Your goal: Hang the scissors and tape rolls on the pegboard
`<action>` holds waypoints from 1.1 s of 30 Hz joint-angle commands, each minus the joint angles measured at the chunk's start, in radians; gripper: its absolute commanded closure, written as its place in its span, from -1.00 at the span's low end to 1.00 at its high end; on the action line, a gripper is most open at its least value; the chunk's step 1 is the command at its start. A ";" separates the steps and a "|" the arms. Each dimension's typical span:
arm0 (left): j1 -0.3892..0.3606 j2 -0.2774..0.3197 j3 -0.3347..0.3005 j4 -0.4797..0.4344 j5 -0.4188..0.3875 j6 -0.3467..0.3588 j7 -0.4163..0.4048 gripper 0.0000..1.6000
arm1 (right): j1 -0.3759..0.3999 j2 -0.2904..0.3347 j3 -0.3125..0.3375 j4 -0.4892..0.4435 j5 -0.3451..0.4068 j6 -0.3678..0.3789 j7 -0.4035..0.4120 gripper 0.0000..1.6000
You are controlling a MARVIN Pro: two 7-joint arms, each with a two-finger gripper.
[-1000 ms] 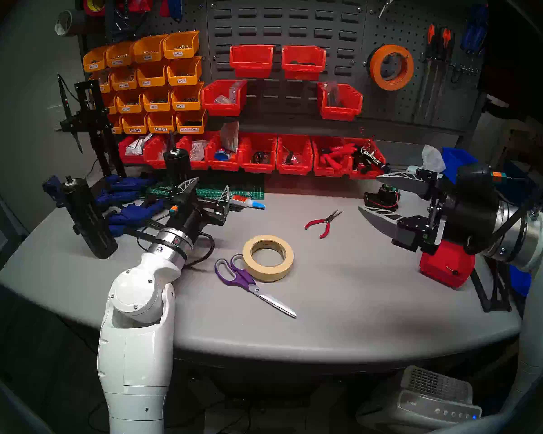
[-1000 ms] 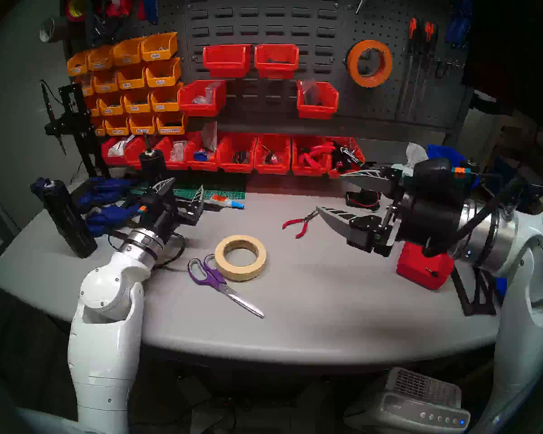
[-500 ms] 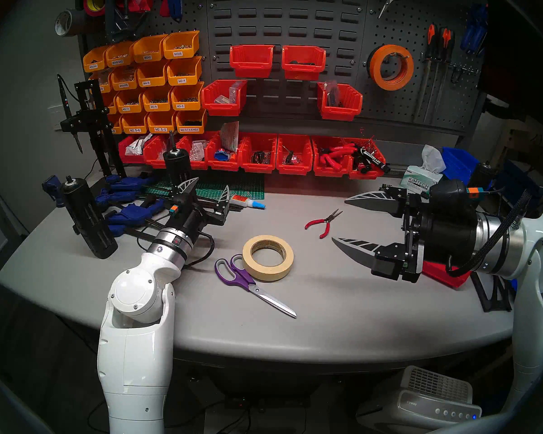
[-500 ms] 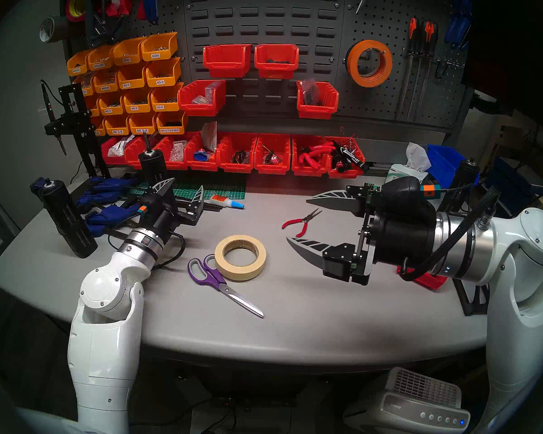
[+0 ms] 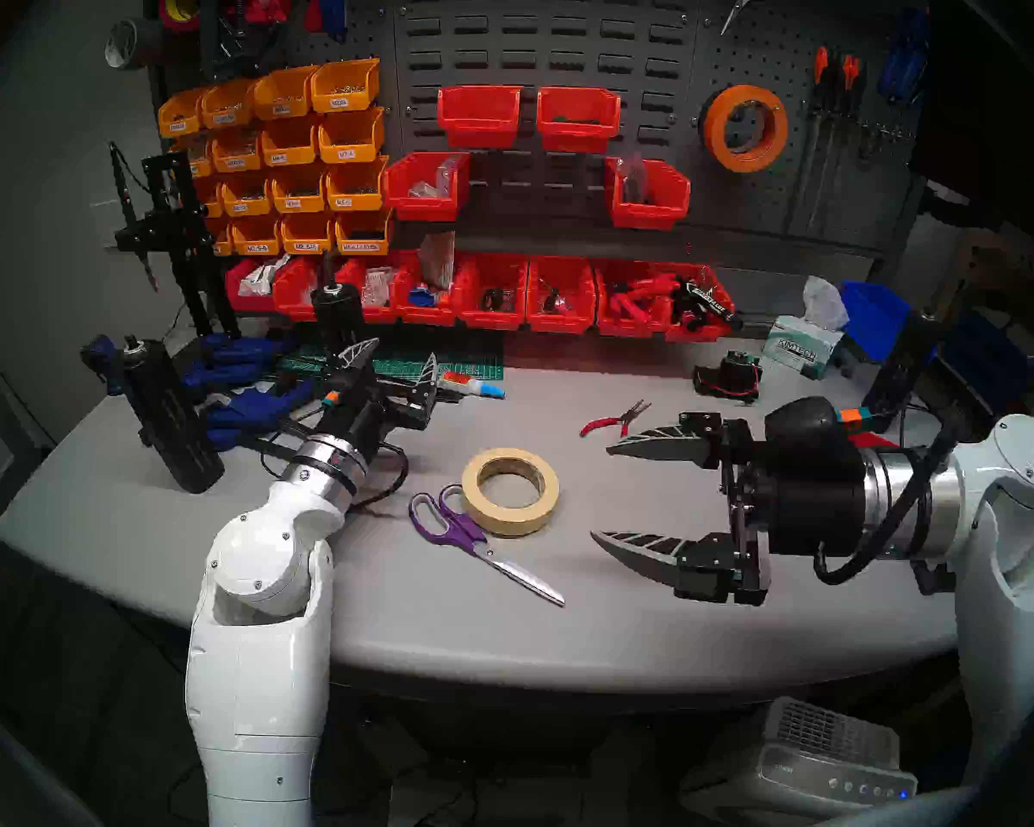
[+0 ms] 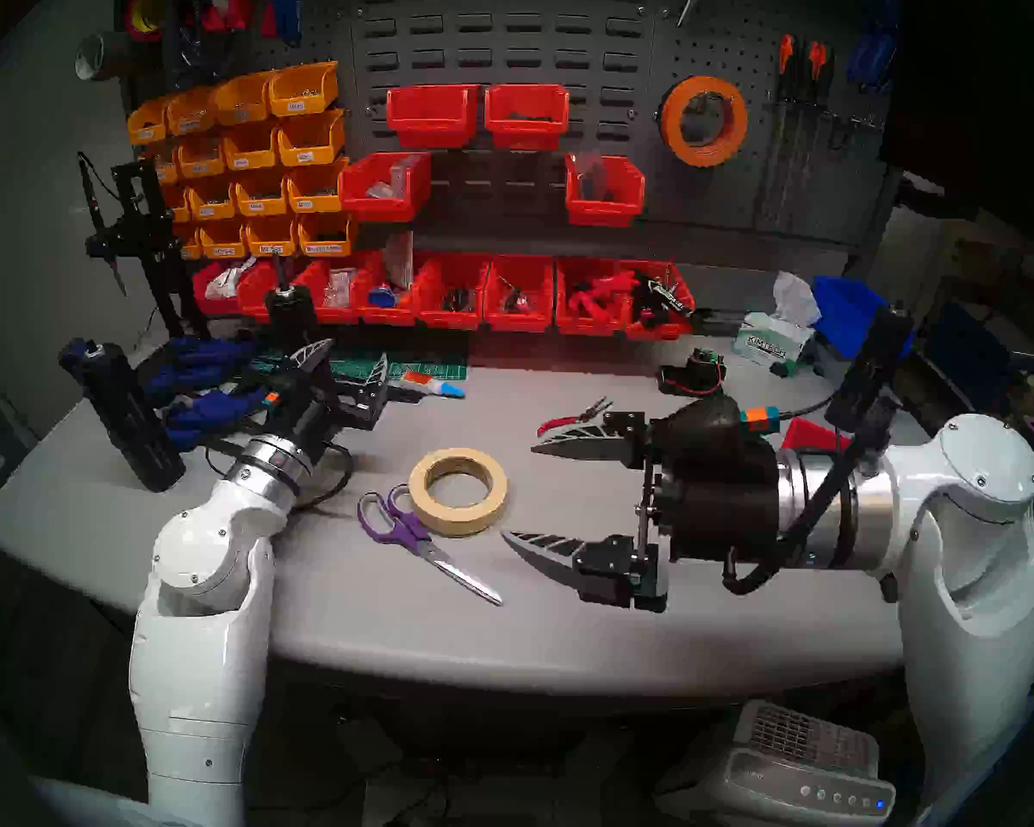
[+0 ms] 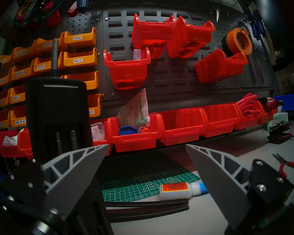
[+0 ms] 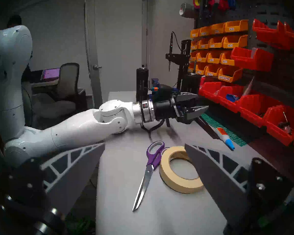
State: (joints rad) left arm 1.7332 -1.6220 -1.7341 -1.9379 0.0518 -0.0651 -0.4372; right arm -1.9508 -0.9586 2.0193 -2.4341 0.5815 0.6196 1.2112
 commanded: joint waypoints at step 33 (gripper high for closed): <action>-0.001 0.000 0.000 -0.001 0.000 -0.004 0.000 -1.00 | -0.056 0.039 -0.240 -0.009 -0.227 -0.114 -0.032 -1.00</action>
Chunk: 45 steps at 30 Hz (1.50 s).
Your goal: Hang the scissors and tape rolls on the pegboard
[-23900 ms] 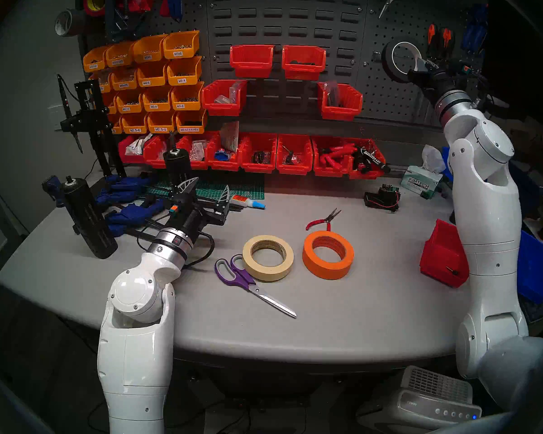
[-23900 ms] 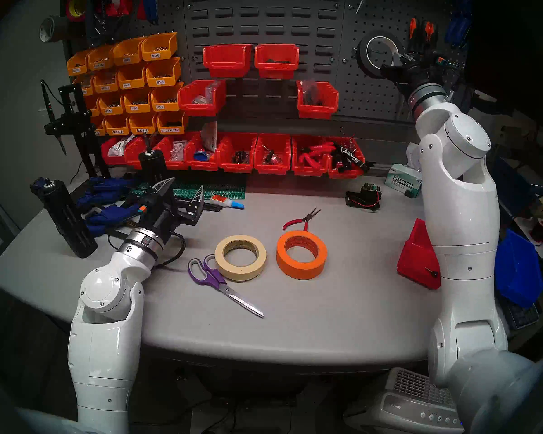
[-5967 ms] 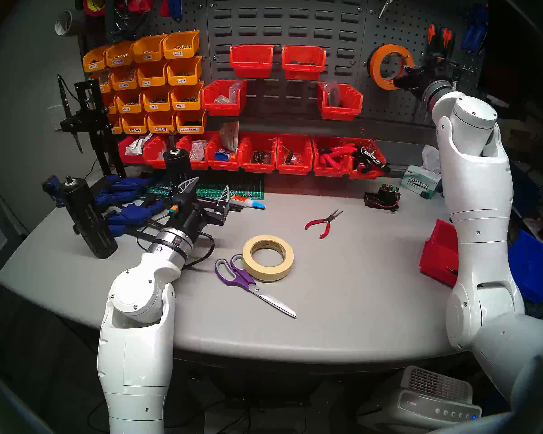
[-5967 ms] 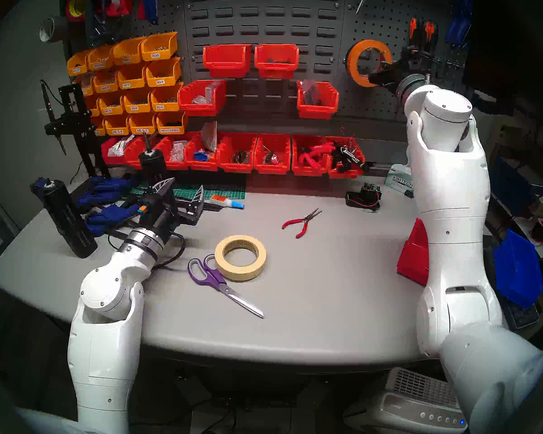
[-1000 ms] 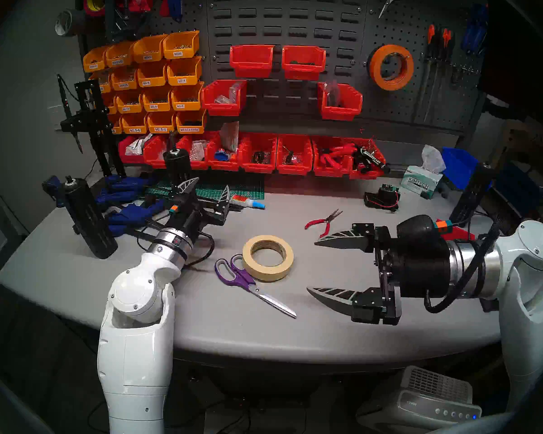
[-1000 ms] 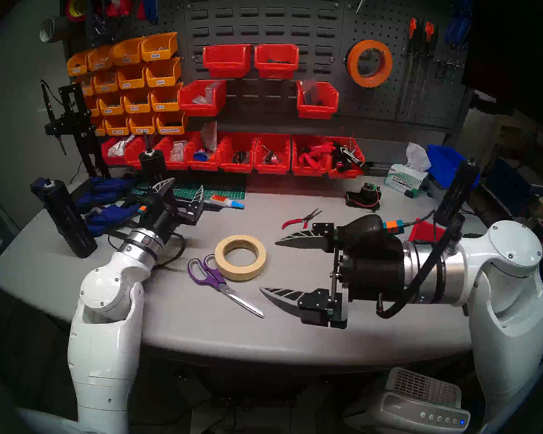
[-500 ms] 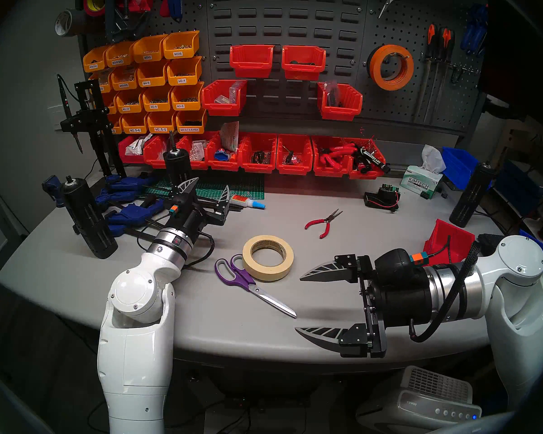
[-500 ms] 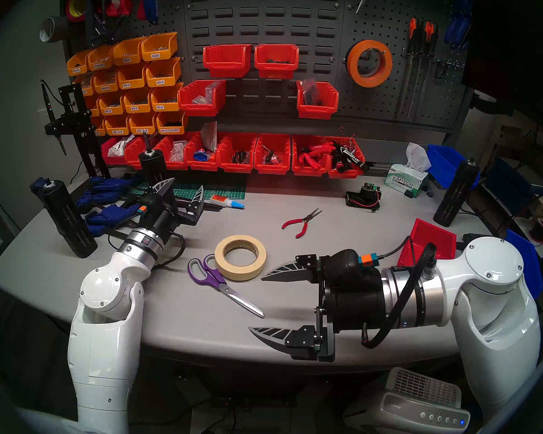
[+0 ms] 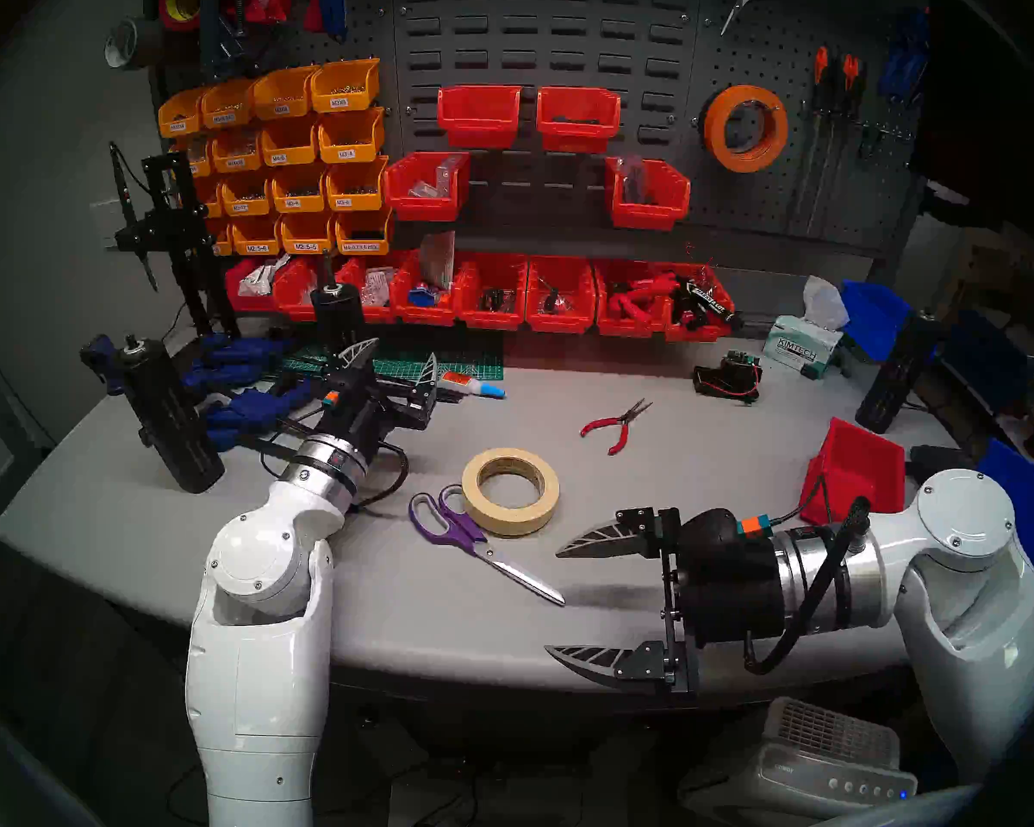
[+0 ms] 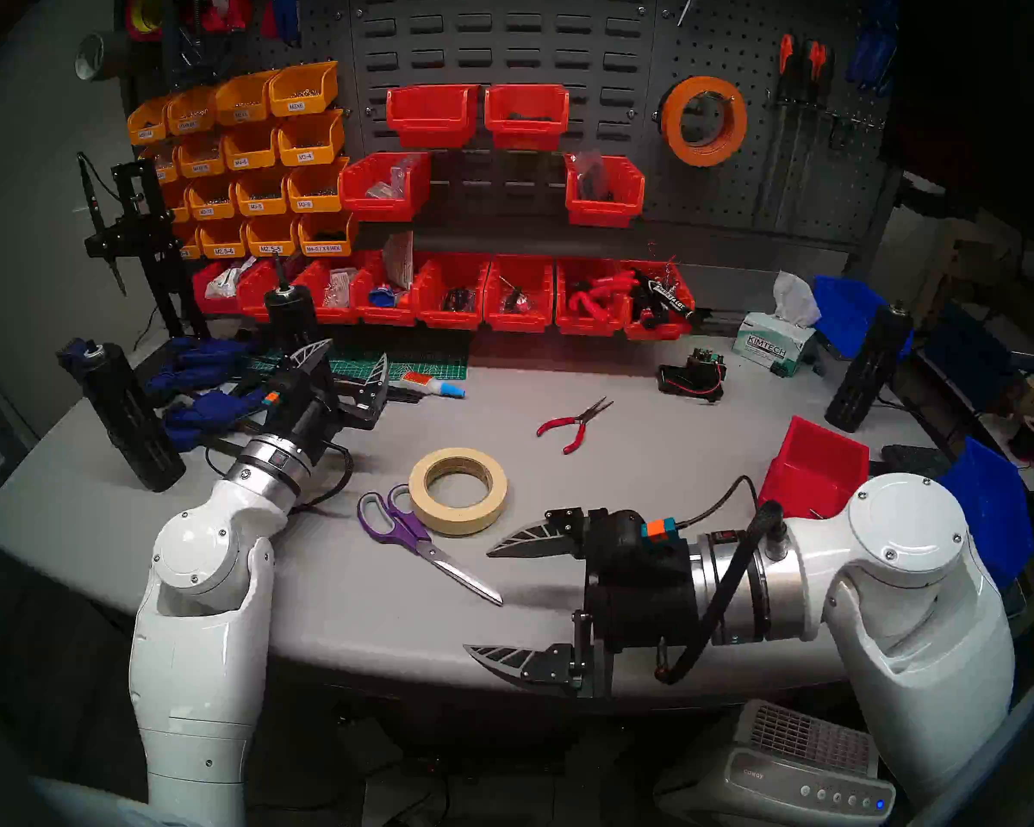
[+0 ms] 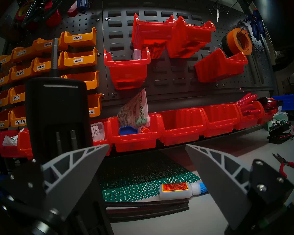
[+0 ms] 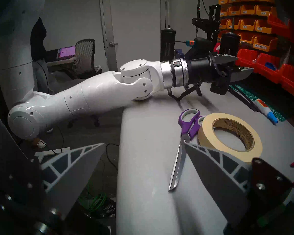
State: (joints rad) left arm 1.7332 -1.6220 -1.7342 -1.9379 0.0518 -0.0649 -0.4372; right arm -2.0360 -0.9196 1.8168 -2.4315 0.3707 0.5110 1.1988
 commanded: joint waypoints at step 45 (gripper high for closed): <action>0.000 0.000 0.000 -0.001 0.000 -0.005 0.000 -1.00 | 0.193 0.093 -0.236 -0.012 -0.251 0.156 -0.109 -0.38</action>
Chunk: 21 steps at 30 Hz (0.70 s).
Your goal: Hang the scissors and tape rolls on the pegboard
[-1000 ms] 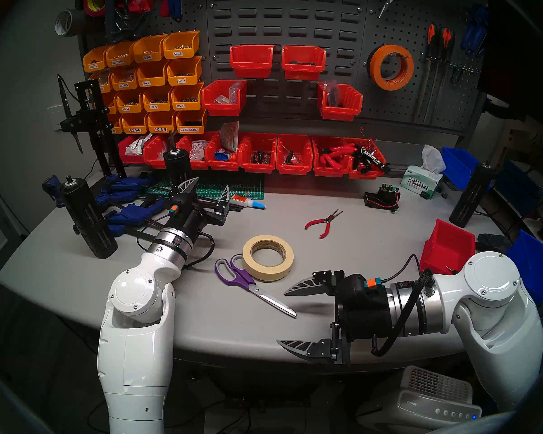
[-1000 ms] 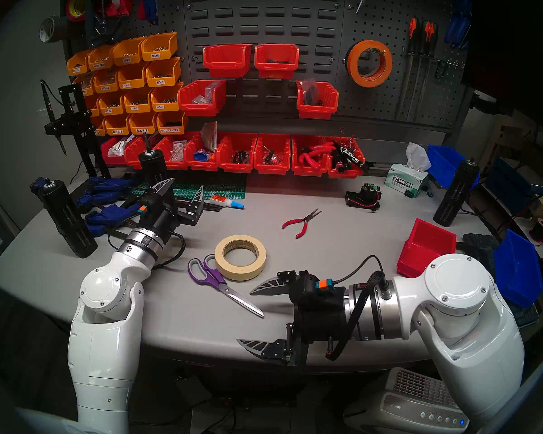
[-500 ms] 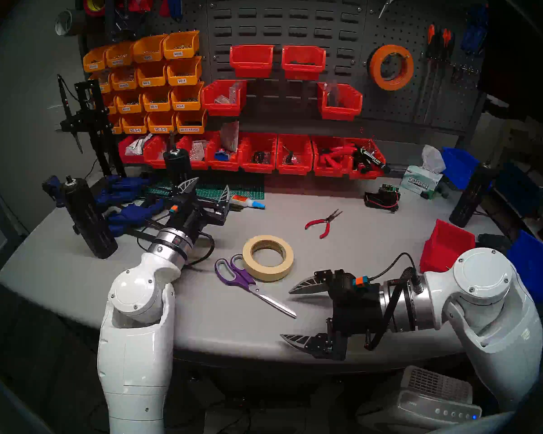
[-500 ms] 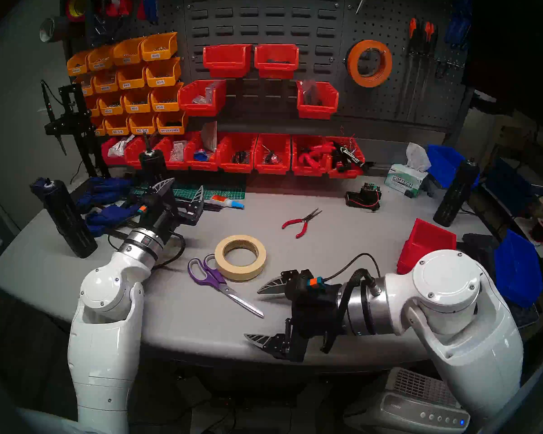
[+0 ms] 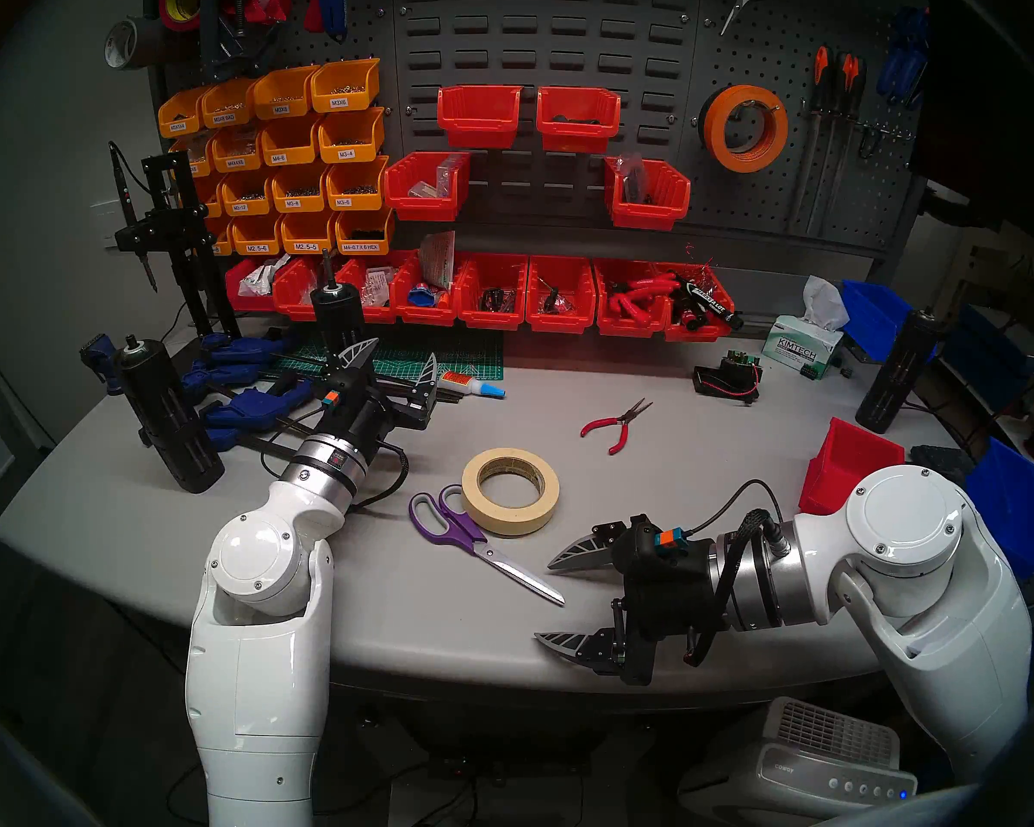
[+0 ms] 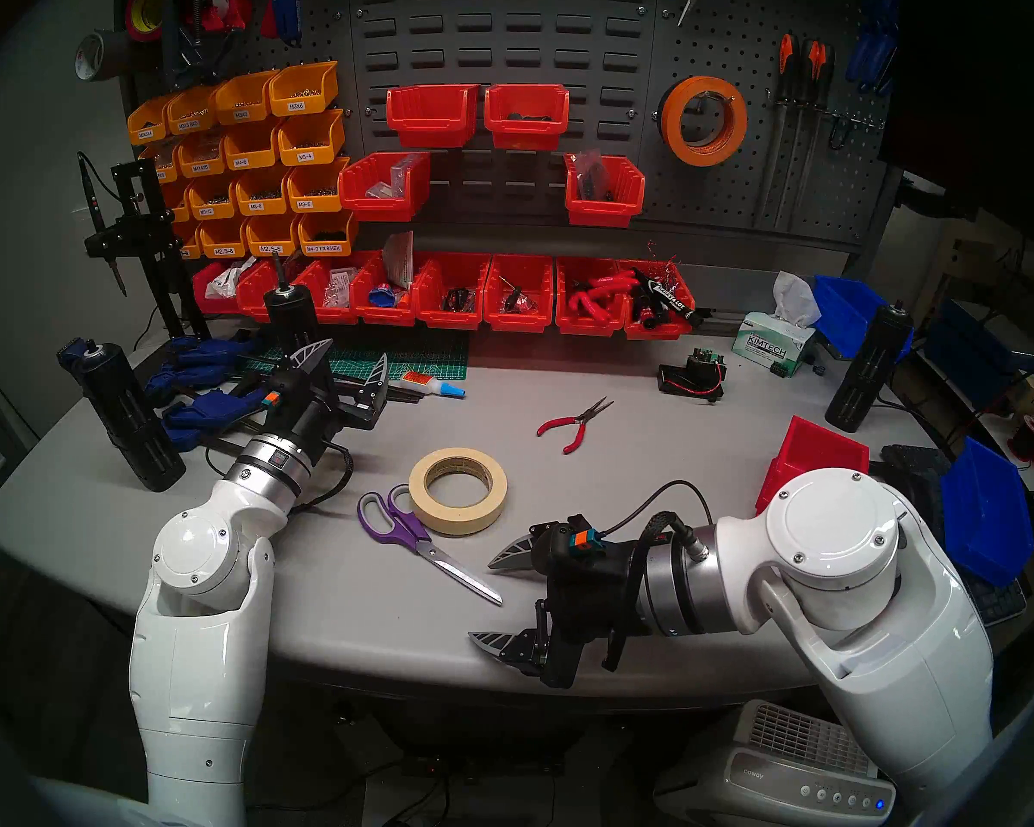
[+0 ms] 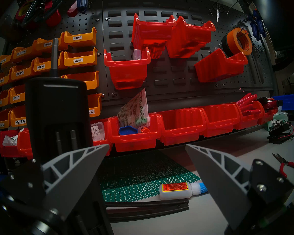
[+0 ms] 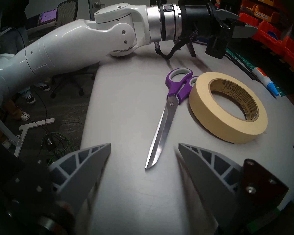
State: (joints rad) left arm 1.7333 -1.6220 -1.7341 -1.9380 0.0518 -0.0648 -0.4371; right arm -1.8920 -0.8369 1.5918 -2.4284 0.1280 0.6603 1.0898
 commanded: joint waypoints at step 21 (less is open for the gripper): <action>0.000 0.000 0.000 -0.001 0.000 -0.005 0.000 -1.00 | 0.113 0.025 -0.083 -0.015 -0.055 0.058 -0.007 0.21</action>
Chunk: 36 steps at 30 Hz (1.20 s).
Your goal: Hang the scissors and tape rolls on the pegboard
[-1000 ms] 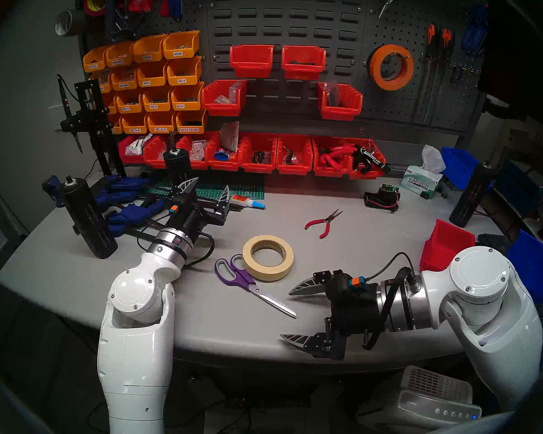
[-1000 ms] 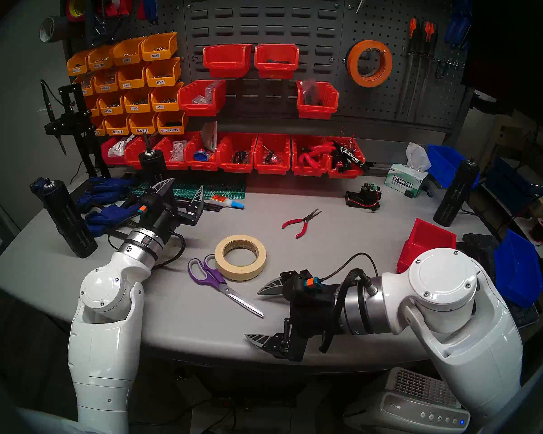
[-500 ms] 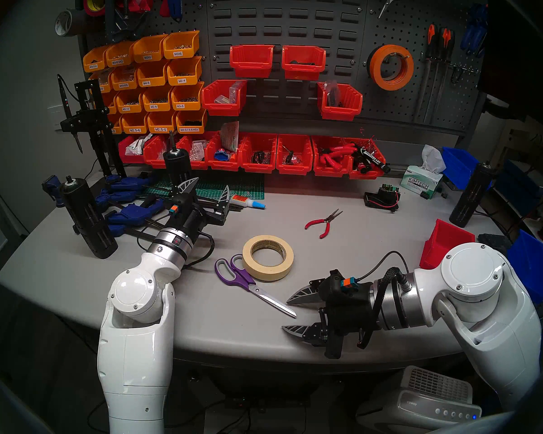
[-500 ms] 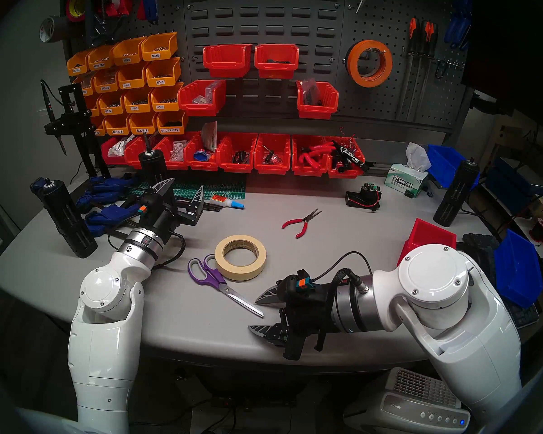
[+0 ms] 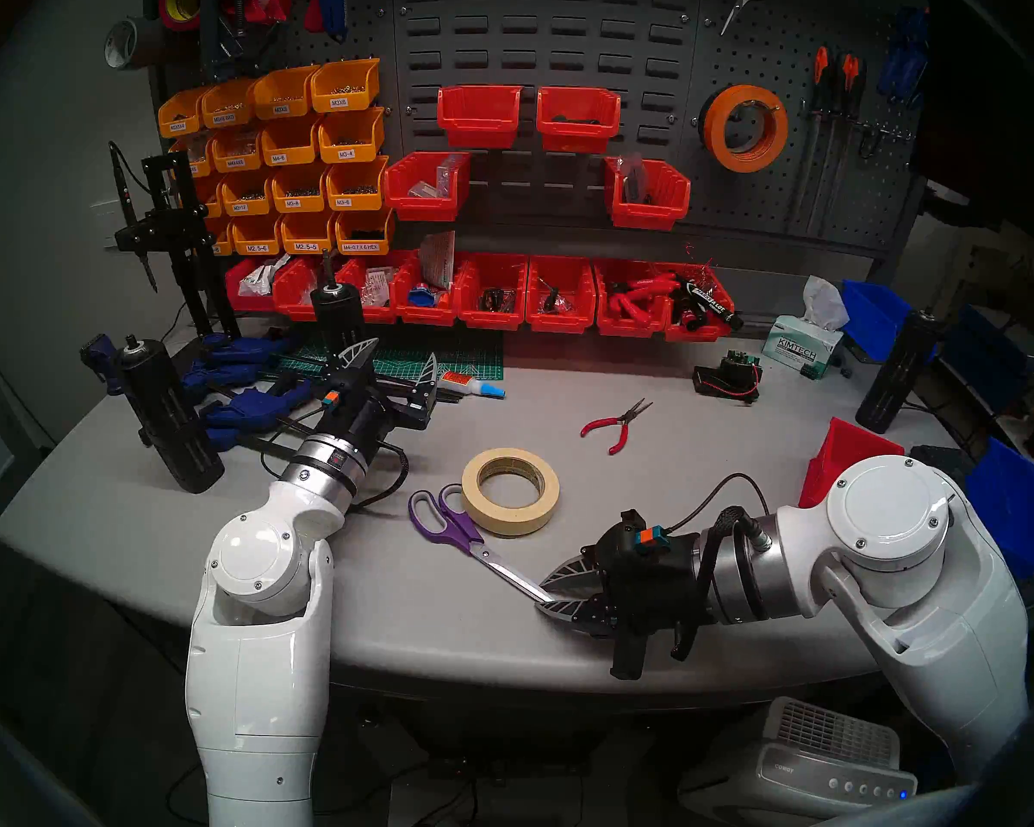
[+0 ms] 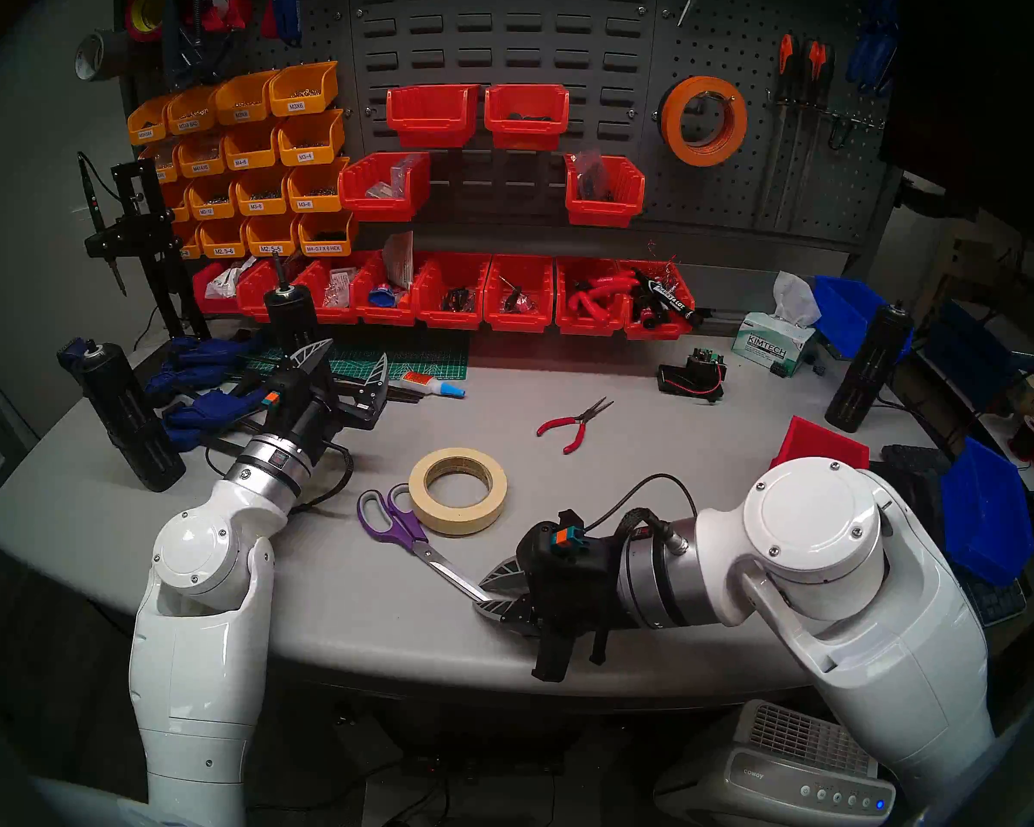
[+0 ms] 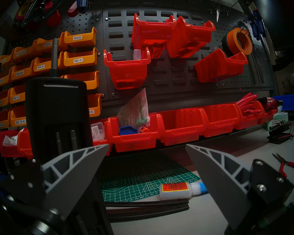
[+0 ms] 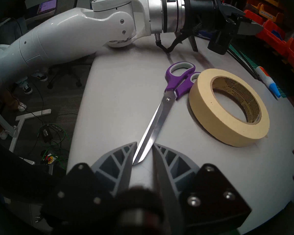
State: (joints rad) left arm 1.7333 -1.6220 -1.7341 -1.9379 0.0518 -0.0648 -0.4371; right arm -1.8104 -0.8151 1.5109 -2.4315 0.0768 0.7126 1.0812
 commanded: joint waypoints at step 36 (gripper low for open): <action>-0.001 0.000 0.000 -0.001 0.000 -0.004 0.000 -1.00 | 0.111 -0.034 0.075 -0.012 0.077 -0.034 0.053 1.00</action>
State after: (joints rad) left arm 1.7333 -1.6220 -1.7341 -1.9381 0.0518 -0.0646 -0.4371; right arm -1.7364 -0.8251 1.5359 -2.4296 0.1109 0.7033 1.1178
